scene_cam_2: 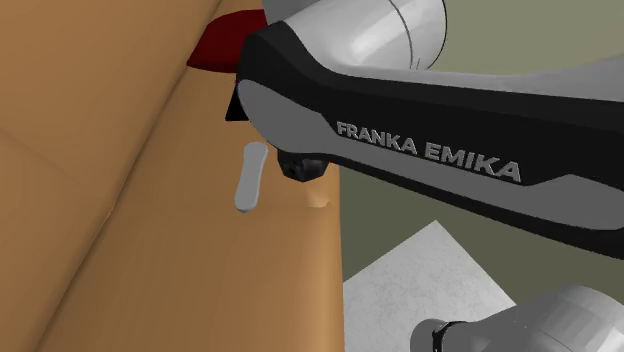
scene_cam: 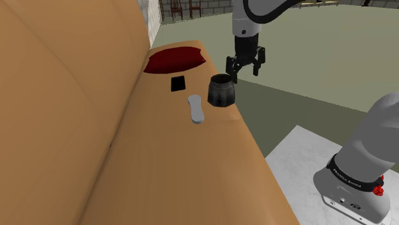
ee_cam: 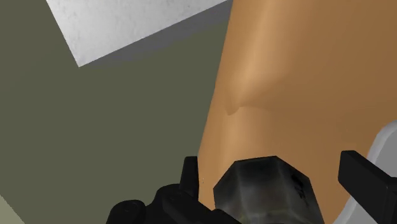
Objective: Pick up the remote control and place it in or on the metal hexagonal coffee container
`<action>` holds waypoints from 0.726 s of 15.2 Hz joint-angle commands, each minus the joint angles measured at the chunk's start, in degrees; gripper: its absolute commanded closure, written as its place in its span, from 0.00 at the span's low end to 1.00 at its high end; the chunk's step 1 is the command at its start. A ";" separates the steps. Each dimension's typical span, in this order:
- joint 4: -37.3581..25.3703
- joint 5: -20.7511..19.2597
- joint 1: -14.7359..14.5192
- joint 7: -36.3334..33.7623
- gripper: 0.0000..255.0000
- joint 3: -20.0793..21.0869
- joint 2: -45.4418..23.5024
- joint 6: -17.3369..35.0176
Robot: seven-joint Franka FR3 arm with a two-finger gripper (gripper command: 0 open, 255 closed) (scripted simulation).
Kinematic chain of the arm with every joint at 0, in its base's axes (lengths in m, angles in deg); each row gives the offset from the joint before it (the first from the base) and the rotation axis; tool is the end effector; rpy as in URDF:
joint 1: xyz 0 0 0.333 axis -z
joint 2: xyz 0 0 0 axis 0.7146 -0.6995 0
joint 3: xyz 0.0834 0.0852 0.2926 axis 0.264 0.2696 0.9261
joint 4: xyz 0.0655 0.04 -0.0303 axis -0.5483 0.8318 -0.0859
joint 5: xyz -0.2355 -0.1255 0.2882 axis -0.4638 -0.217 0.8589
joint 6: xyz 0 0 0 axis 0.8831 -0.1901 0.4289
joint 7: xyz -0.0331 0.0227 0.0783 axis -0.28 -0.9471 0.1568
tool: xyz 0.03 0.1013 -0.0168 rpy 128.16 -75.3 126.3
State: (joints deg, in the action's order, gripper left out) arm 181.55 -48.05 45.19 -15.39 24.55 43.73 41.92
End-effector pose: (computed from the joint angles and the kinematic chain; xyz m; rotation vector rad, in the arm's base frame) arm 0.4227 0.0936 0.5016 2.9943 -0.4841 -0.0642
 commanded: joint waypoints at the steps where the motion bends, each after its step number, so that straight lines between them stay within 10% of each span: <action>1: -1.70 -0.14 0.02 -2.72 0.00 1.27 -4.18 2.54; 11: -14.41 -4.44 -1.24 -16.50 0.00 5.59 -25.30 10.55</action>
State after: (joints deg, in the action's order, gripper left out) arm 168.72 -51.78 44.13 -30.48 29.93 20.96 51.59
